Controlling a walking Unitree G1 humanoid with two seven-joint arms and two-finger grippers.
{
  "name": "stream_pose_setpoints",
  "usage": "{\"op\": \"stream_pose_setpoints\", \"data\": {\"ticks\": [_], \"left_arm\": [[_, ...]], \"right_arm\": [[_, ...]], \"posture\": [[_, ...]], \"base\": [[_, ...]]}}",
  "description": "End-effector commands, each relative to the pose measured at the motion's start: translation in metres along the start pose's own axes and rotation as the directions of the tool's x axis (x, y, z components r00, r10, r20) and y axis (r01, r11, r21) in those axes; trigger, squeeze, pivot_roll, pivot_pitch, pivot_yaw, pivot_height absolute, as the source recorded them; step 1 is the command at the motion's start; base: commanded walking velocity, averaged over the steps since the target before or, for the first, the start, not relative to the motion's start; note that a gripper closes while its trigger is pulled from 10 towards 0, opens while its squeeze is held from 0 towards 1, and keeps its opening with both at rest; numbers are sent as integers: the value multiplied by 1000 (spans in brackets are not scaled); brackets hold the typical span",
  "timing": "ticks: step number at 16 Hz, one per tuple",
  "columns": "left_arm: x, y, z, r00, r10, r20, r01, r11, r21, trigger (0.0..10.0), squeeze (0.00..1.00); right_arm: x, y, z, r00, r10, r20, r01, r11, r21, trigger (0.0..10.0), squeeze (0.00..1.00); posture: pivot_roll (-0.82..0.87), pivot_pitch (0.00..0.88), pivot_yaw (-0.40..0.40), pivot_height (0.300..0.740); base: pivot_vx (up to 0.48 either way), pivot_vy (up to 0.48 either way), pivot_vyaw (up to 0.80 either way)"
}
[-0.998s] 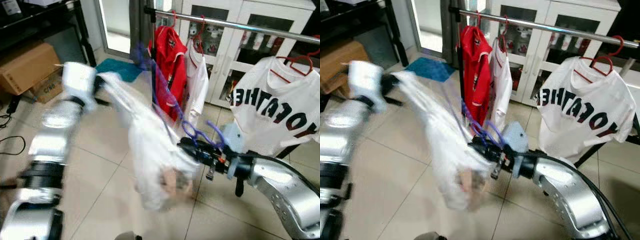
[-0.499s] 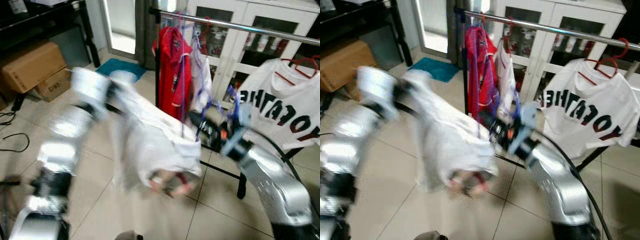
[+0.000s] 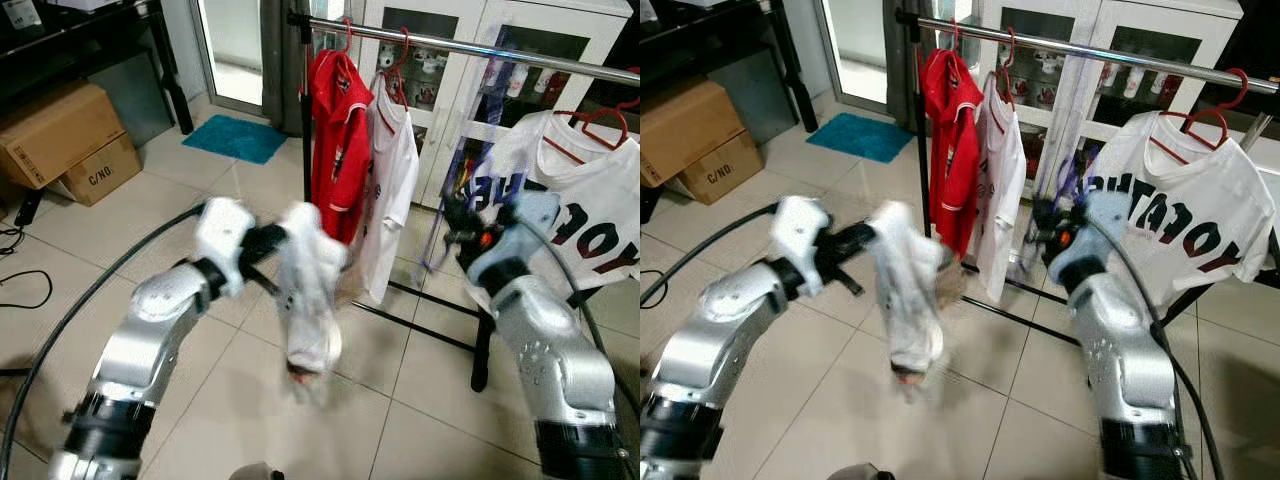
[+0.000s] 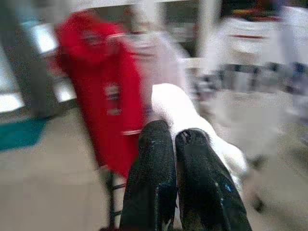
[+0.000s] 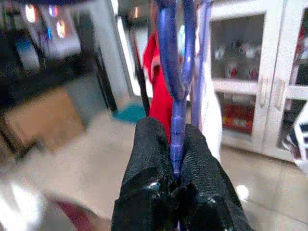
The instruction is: Hang hanger
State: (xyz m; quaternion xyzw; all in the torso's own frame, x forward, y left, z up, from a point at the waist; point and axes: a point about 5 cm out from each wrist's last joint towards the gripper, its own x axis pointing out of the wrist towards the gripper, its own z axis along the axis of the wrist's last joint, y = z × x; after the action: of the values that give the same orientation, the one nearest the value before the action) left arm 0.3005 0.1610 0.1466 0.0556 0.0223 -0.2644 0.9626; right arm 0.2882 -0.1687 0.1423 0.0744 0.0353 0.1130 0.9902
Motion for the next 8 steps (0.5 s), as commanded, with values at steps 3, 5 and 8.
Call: {"op": "stream_pose_setpoints", "data": {"ticks": [3, 5, 8], "left_arm": [[-6, -3, -6, 995, 103, -13, -103, 994, -35, 10000, 0], [-7, -21, -12, 998, 64, -26, -65, 997, -34, 10000, 0], [-3, -23, -6, 997, 78, -5, -79, 996, -39, 10000, 0]], "right_arm": [[-3, -1, -17, 988, -152, -21, 150, 987, -64, 10000, 0], [-8, 5, -23, 992, -113, -60, 116, 992, 45, 10000, 0], [-10, 1, -25, 984, -169, -62, 174, 981, 90, 10000, 0]], "posture": [[-29, 0, -12, 740], [-38, 0, -23, 740], [-41, 4, -19, 740]], "base": [[0, 0, -800], [0, 0, -800], [0, 0, -800]]}}
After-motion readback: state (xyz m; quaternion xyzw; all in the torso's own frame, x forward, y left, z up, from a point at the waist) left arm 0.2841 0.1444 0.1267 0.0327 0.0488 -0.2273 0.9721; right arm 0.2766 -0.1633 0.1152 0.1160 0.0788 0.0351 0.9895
